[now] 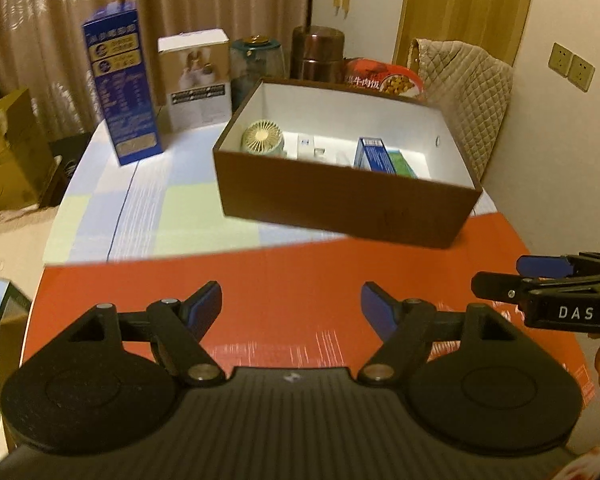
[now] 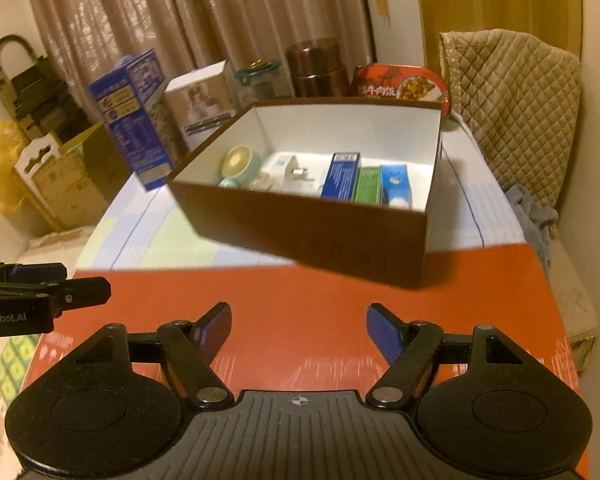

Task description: Organize rigid objects

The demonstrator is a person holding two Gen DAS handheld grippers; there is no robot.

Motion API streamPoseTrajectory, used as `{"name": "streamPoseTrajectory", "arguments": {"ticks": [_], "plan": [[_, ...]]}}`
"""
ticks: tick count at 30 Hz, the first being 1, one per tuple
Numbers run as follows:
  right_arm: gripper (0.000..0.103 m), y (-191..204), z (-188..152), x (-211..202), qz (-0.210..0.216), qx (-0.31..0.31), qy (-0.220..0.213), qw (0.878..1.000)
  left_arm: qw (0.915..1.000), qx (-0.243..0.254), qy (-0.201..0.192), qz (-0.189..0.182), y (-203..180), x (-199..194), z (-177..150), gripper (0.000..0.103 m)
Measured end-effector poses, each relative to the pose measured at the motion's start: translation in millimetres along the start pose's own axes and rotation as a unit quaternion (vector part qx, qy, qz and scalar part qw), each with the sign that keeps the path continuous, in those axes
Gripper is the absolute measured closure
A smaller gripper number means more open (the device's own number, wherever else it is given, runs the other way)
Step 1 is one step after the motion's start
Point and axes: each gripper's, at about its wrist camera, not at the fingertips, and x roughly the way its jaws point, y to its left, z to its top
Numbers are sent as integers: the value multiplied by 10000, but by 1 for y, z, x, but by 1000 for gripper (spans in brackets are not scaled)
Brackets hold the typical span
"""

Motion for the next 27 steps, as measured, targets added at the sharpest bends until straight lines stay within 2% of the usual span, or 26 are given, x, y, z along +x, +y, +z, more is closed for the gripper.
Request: {"name": "streamPoseTrajectory", "arguments": {"ticks": [7,13,27], "plan": [[31,14,-27,-30,136,-104,91,9998,10000,-28,-1,41,-7,-33,-33,29],[31,31,-48,-50,7,-87,7,10000,10000,26,44,54,-1,-52,-54,29],[31,88,-99,-84,-177,162,14,9997,9990,276,86,-332,20,-97,-96,29]]}}
